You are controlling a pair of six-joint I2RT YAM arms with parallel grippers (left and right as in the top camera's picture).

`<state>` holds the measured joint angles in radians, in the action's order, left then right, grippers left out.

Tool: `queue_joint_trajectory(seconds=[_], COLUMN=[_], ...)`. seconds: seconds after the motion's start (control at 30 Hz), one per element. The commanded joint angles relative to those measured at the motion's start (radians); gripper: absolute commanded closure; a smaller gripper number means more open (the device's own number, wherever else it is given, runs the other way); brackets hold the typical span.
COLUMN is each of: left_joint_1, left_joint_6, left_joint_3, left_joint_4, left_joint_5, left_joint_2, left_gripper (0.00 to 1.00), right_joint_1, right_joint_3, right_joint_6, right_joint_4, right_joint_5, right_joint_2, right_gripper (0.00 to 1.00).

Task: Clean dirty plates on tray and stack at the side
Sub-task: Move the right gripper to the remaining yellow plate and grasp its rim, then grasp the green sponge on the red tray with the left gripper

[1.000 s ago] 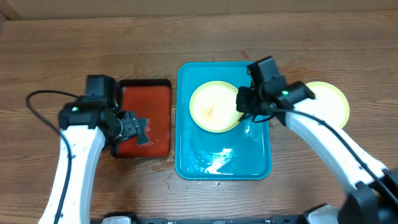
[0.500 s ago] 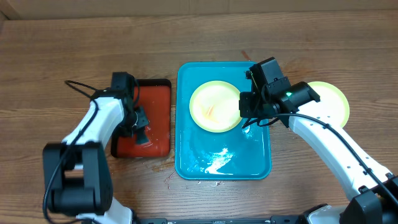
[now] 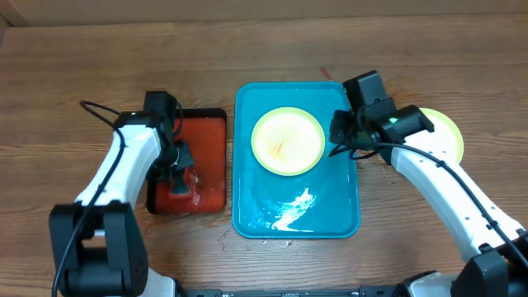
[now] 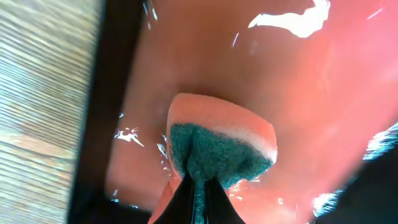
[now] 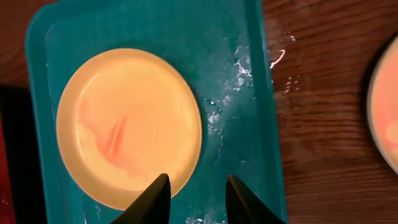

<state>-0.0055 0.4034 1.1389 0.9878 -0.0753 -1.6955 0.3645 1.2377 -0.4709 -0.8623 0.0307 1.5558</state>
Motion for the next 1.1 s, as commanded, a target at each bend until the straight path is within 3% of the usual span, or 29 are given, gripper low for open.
queue_joint_trajectory(seconds=[0.0, 0.13, 0.27, 0.47, 0.67, 0.77, 1.07], left_joint_1=[-0.006, -0.007, -0.008, -0.008, -0.008, -0.012, -0.014], left_joint_6=[-0.015, -0.015, -0.016, -0.073, -0.089, -0.09, -0.094], left_joint_3=[0.024, -0.018, -0.102, -0.115, -0.116, -0.115, -0.042], left_joint_4=[0.002, -0.042, -0.164, -0.189, -0.227, -0.23, -0.106], left_joint_5=[-0.043, -0.043, -0.024, -0.024, 0.031, 0.121, 0.117], left_joint_2=[0.038, 0.019, -0.019, -0.039, -0.039, -0.041, -0.039], left_gripper=[0.96, 0.96, 0.96, 0.96, 0.96, 0.96, 0.96], right_joint_1=[-0.027, -0.04, -0.035, -0.04, -0.033, -0.022, -0.017], right_joint_3=[0.005, 0.001, -0.052, -0.114, -0.132, -0.132, -0.132], right_joint_6=[-0.027, -0.013, 0.14, 0.165, 0.217, 0.217, 0.212], right_joint_4=[-0.01, 0.0, 0.073, 0.155, 0.272, 0.31, 0.341], right_joint_5=[0.029, 0.028, -0.028, -0.009, -0.164, -0.154, -0.146], right_joint_2=[0.0, 0.006, 0.018, 0.064, 0.167, 0.235, 0.286], right_gripper=[0.68, 0.68, 0.67, 0.64, 0.63, 0.63, 0.7])
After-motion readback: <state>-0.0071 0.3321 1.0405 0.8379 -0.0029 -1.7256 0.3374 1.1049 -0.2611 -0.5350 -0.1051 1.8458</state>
